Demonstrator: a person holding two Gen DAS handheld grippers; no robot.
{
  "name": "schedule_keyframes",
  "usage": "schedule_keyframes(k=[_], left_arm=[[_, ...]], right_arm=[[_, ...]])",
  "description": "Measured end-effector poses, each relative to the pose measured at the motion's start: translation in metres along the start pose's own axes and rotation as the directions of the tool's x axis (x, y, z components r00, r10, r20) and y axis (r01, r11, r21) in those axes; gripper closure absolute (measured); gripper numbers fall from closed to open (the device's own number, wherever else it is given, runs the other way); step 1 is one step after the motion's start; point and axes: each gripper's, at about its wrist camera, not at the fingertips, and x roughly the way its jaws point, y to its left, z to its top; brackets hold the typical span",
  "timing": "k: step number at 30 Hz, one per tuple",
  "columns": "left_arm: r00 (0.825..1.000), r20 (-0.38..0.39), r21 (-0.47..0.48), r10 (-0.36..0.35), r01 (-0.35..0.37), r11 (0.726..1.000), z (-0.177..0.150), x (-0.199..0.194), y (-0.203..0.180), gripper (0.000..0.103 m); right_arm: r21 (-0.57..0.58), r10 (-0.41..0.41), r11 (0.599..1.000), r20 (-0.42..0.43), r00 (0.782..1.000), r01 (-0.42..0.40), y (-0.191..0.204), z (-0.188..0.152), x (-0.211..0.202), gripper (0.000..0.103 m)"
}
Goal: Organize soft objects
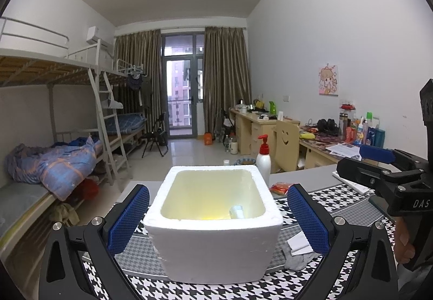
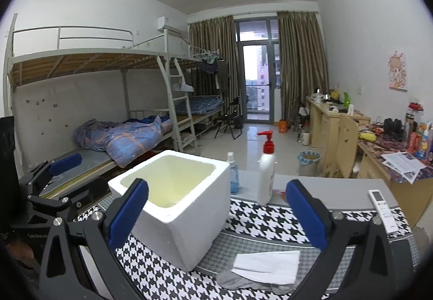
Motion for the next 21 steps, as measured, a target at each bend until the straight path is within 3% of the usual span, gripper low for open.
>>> schedule_keyframes(k=[21], left_arm=[[0.998, -0.020, 0.009, -0.065, 0.066, 0.998, -0.008, -0.002, -0.021, 0.001]], right_arm=[[0.033, -0.041, 0.999, 0.002, 0.999, 0.041, -0.021, -0.010, -0.016, 0.001]])
